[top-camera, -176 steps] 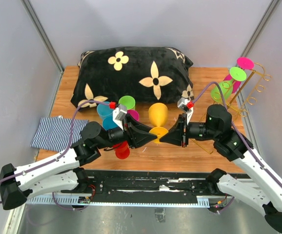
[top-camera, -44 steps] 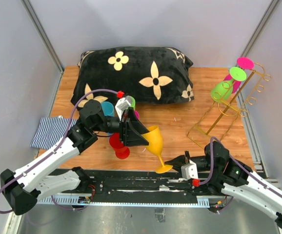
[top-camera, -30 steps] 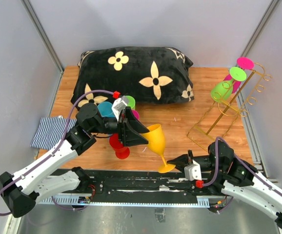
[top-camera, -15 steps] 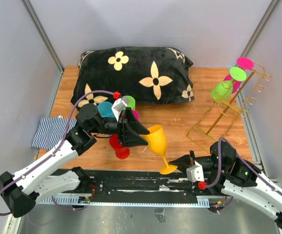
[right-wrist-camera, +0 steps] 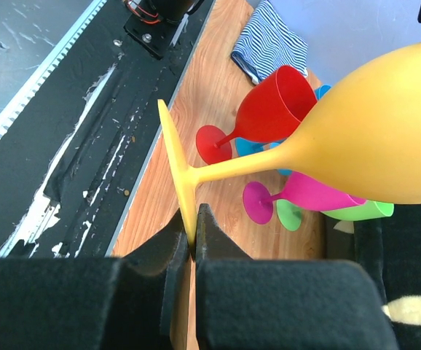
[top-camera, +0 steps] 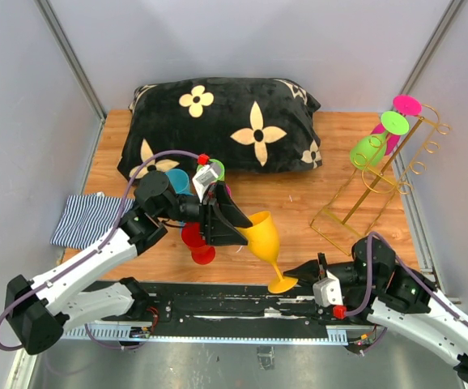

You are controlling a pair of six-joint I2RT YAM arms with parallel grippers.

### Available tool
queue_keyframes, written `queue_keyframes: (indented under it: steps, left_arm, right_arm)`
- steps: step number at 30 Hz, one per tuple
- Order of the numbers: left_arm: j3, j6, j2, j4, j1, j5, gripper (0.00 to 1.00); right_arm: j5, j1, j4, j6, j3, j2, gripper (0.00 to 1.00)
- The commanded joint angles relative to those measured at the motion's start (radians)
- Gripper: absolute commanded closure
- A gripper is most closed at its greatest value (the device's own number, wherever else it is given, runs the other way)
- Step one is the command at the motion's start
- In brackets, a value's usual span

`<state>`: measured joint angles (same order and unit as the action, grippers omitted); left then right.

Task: Take the wine glass off the wine glass rack
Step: Place the wine glass at the center of the board.

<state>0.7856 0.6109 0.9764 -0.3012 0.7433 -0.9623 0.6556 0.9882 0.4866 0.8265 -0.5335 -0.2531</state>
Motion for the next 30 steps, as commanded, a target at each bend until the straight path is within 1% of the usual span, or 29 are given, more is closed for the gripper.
queue_keyframes:
  steps: [1, 4, 8, 10, 13, 16, 20, 25, 30]
  left_arm:
    - [0.066, -0.013, 0.036, 0.023, 0.010, -0.068, 0.36]
    - [0.108, -0.065, 0.061, 0.099, 0.010, -0.067, 0.36]
    - [0.115, -0.071, 0.059, 0.104, 0.016, -0.078, 0.39]
    - [0.116, -0.098, 0.053, 0.132, 0.017, -0.081, 0.40]
    - [0.136, -0.166, 0.048, 0.244, 0.018, -0.063, 0.40]
    - [0.150, -0.208, 0.048, 0.299, 0.017, -0.062, 0.41]
    - [0.175, -0.249, 0.053, 0.341, 0.018, -0.081, 0.46]
    - [0.210, -0.303, 0.068, 0.403, 0.018, -0.095, 0.43]
    - [0.224, -0.339, 0.070, 0.428, 0.019, -0.117, 0.41]
  right_arm:
    - [0.007, 0.023, -0.044, 0.039, -0.007, 0.000, 0.99]
    - [0.034, 0.023, -0.048, 0.039, -0.004, -0.017, 0.99]
    - [0.040, 0.023, -0.049, 0.040, 0.007, -0.043, 0.99]
    - [0.038, 0.024, -0.053, 0.042, 0.010, -0.051, 0.99]
    - [0.037, 0.023, -0.064, 0.034, 0.011, -0.054, 0.99]
    - [0.036, 0.023, -0.071, 0.030, 0.019, -0.049, 0.99]
    - [0.048, 0.023, -0.070, 0.019, 0.024, -0.045, 0.99]
    - [0.068, 0.023, -0.054, 0.011, 0.023, -0.055, 0.99]
    - [0.099, 0.023, -0.039, 0.008, 0.021, -0.065, 0.99]
